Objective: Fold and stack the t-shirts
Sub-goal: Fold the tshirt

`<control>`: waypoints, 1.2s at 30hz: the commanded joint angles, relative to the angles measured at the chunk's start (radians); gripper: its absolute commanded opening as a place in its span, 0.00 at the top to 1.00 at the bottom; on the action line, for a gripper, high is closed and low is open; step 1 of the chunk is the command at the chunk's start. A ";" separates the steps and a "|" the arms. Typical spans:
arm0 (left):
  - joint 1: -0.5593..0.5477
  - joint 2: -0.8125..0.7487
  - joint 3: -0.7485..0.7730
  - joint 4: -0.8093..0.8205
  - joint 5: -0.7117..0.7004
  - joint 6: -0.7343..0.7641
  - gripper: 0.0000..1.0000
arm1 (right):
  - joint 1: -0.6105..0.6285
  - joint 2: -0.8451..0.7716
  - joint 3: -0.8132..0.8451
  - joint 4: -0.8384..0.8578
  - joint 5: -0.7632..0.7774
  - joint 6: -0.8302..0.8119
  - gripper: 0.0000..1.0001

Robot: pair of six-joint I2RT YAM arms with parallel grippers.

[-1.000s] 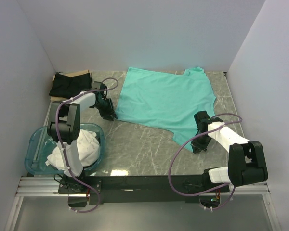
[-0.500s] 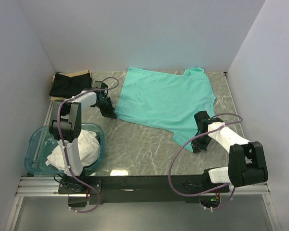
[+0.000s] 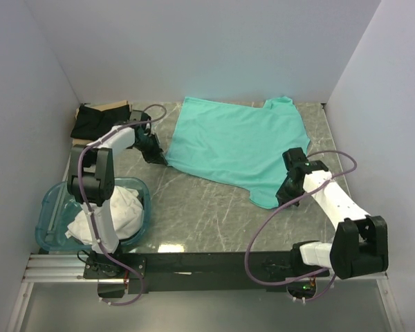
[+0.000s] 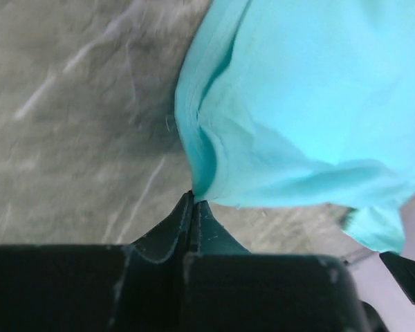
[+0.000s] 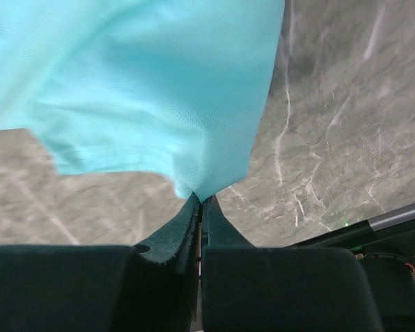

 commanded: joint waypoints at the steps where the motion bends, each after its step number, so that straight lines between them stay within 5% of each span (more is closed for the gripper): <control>1: 0.033 -0.111 0.014 -0.046 0.059 -0.043 1.00 | 0.001 -0.052 0.082 -0.088 0.055 -0.010 1.00; 10: 0.042 -0.246 -0.068 -0.075 0.094 -0.100 1.00 | 0.000 -0.158 0.168 -0.226 0.102 -0.031 1.00; 24: 0.041 -0.328 -0.230 -0.224 0.070 0.025 1.00 | 0.001 -0.293 0.125 -0.323 0.091 -0.053 1.00; 36: 0.044 -0.177 -0.109 -0.192 0.226 0.035 1.00 | -0.011 -0.181 0.223 -0.211 0.090 -0.059 1.00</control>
